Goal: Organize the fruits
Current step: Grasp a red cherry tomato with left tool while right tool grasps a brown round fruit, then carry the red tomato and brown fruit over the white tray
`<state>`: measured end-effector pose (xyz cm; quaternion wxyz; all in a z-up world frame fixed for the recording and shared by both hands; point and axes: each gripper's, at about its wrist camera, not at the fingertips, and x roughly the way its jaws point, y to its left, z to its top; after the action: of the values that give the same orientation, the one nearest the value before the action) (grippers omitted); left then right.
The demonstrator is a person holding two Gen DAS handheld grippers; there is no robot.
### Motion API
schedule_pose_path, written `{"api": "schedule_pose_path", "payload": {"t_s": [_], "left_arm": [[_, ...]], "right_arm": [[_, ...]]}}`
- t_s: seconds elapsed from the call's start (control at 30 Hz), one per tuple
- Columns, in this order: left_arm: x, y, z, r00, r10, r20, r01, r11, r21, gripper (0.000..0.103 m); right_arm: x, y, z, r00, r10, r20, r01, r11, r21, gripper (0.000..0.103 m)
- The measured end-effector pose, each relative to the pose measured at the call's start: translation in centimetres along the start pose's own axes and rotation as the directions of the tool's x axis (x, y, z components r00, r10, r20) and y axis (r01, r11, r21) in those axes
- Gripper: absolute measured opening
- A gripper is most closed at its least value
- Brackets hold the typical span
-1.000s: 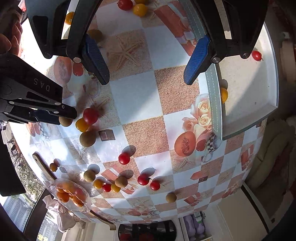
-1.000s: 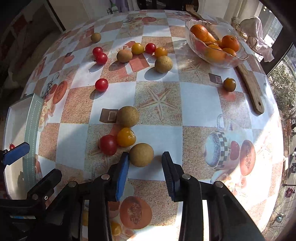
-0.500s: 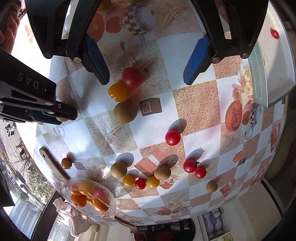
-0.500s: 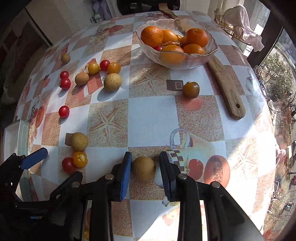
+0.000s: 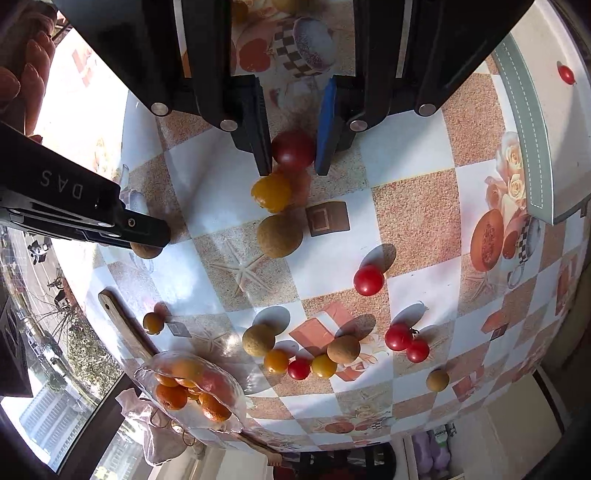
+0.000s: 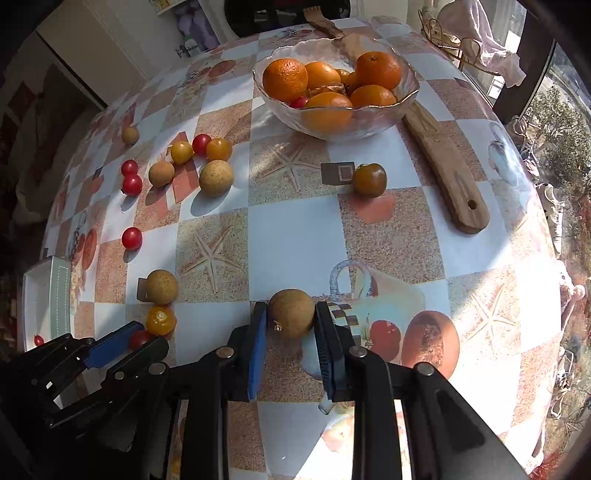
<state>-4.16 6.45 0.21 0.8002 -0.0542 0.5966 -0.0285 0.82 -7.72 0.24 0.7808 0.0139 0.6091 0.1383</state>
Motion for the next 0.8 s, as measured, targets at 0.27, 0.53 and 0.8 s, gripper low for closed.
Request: {"api": "schedule_pose_path", "payload": {"t_s": [0.27,0.53,0.8], "left_arm": [[-1.8,2.6,-1.0,1.000,0.001,0.001,-0.001,0.998,-0.066,0.025],[-4.1,5.6,-2.2,1.000,0.017,0.024,-0.014,0.993,-0.114,0.025],[-6.6,10.1,-5.1,0.997,0.061,0.041,-0.052,0.980,-0.194,0.025]], "right_arm": [[-1.2,0.4,-1.4,1.000,0.021,-0.015,-0.021,1.000,0.000,0.028],[-2.2,2.8,-2.6,0.999,0.045,-0.025,-0.046,0.999,-0.022,0.028],[-2.3,7.8,-3.1,0.996,0.080,-0.042,-0.084,0.992,-0.098,0.028]]}}
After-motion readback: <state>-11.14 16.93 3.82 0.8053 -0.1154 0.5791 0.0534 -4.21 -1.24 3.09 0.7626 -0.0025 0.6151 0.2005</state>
